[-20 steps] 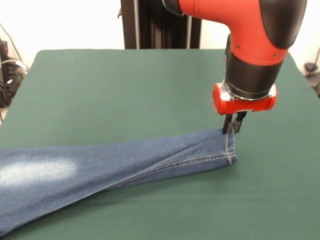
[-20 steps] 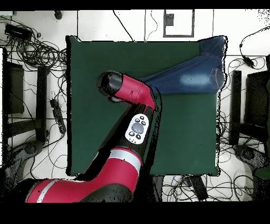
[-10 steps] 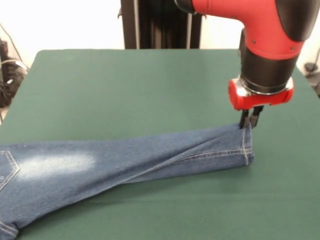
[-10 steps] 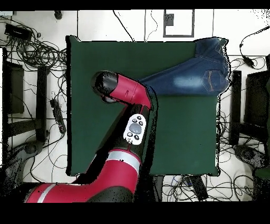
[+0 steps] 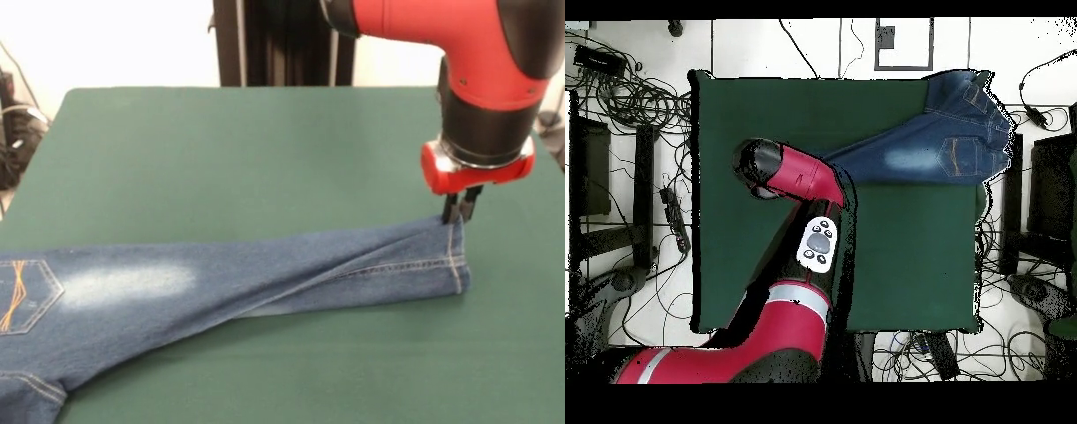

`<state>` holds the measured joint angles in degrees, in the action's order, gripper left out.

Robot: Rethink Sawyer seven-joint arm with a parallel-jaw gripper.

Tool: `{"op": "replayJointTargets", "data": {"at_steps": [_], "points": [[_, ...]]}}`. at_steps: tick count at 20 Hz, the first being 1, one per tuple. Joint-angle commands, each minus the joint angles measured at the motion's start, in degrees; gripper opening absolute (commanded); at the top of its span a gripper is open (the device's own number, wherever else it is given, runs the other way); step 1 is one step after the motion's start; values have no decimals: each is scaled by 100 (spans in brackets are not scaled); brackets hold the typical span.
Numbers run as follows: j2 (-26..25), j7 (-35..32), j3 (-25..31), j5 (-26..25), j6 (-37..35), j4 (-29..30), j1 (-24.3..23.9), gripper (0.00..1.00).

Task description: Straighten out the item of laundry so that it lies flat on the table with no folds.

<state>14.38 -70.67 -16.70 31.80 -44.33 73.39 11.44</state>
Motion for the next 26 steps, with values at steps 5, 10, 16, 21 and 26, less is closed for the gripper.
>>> {"op": "replayJointTargets", "data": {"at_steps": [5,10,16,21,26], "points": [[239,-853,1758,92,-1294,1063,330,0],[342,-847,1860,-31,-1305,1162,271,0],[424,-891,1984,-136,-1377,1193,229,0],[490,-839,2089,-195,-1307,1215,190,0],[659,-691,2213,-218,-1178,1369,134,0]]}}
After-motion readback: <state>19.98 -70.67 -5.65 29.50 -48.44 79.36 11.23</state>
